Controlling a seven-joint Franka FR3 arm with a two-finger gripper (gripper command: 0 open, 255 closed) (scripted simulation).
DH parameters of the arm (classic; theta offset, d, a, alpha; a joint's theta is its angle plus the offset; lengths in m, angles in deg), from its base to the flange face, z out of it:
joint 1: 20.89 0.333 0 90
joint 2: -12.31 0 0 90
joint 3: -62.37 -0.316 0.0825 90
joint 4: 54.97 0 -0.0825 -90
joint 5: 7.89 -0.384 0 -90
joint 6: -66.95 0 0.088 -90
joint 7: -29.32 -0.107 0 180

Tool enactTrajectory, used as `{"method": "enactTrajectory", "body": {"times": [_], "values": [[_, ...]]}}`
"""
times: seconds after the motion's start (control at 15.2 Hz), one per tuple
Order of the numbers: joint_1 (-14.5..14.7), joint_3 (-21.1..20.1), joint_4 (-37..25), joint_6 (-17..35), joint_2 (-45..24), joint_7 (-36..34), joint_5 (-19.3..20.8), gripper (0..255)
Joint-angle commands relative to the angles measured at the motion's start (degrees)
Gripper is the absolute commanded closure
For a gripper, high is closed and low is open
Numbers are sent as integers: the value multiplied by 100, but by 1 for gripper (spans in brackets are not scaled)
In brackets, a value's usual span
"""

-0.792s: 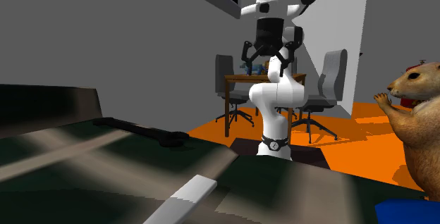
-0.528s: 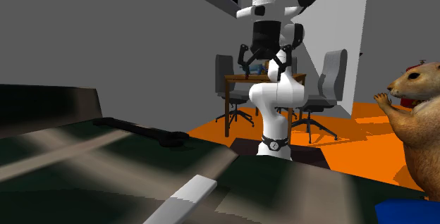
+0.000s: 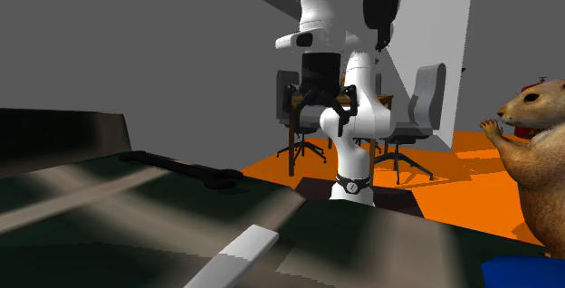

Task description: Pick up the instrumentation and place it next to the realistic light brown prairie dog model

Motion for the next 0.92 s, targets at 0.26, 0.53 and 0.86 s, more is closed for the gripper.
{"method": "enactTrajectory", "body": {"times": [0.26,0.53,0.86], "values": [[-88,221,-373,939,-1218,-23,-77,0],[-139,354,-782,1424,-2060,0,-205,0],[-222,490,-1454,1877,-3133,74,-454,0]]}}
